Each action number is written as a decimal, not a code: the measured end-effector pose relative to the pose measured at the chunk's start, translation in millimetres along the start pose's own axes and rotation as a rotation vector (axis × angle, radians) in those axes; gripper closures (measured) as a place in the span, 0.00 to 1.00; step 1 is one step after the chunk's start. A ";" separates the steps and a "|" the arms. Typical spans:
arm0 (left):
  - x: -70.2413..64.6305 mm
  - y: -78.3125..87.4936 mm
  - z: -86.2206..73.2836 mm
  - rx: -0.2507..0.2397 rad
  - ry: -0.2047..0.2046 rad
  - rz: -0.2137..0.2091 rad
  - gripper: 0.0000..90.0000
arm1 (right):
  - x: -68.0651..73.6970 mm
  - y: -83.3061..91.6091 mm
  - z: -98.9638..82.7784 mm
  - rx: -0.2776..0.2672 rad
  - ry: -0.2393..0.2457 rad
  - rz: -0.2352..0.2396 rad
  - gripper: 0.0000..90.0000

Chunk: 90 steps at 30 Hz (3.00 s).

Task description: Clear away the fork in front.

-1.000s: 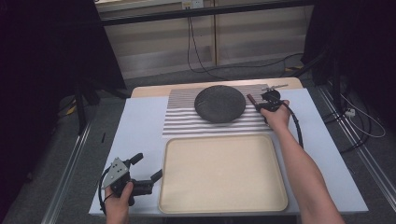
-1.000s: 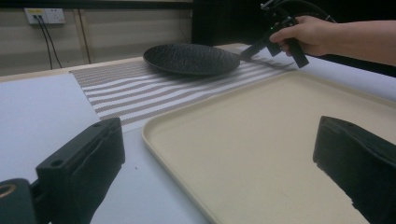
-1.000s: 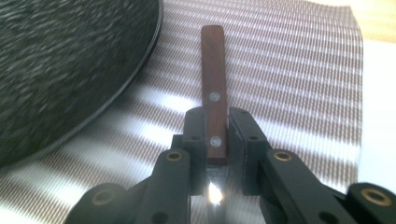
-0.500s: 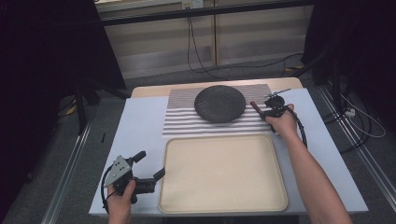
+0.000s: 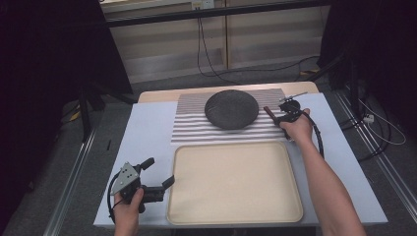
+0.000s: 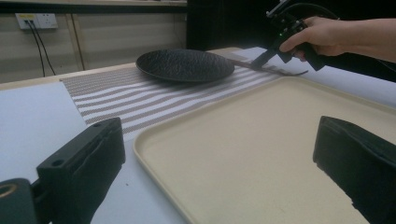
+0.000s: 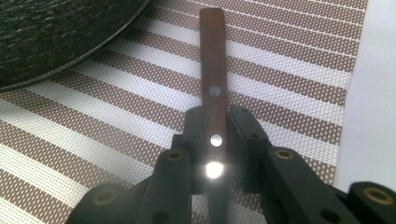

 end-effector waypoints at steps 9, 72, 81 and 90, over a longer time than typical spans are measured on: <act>-1.0 5.6 -0.3 -0.002 0.002 0.014 0.03 | -0.1 1.9 0.2 -0.024 0.031 0.016 0.87; -59.0 -85.8 46.6 0.093 0.130 -0.073 0.03 | 173.0 135.7 -33.6 -0.422 0.231 0.529 0.87; -73.4 -112.1 58.9 0.104 0.163 -0.102 0.08 | 192.3 134.2 -37.3 -0.415 0.252 0.566 0.87; -81.0 -129.2 68.8 0.080 0.266 -0.117 0.22 | 203.0 134.1 -37.0 -0.429 0.256 0.597 0.87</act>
Point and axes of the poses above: each handheld gripper's, and its own axes: y roughly backward along the jaws, z roughly out of its top, x roughly to its left, the point moved 10 cm from there along -y, roughly forward along the jaws, and after that the axes turned 3 degrees about z, right-handed, at the moved point
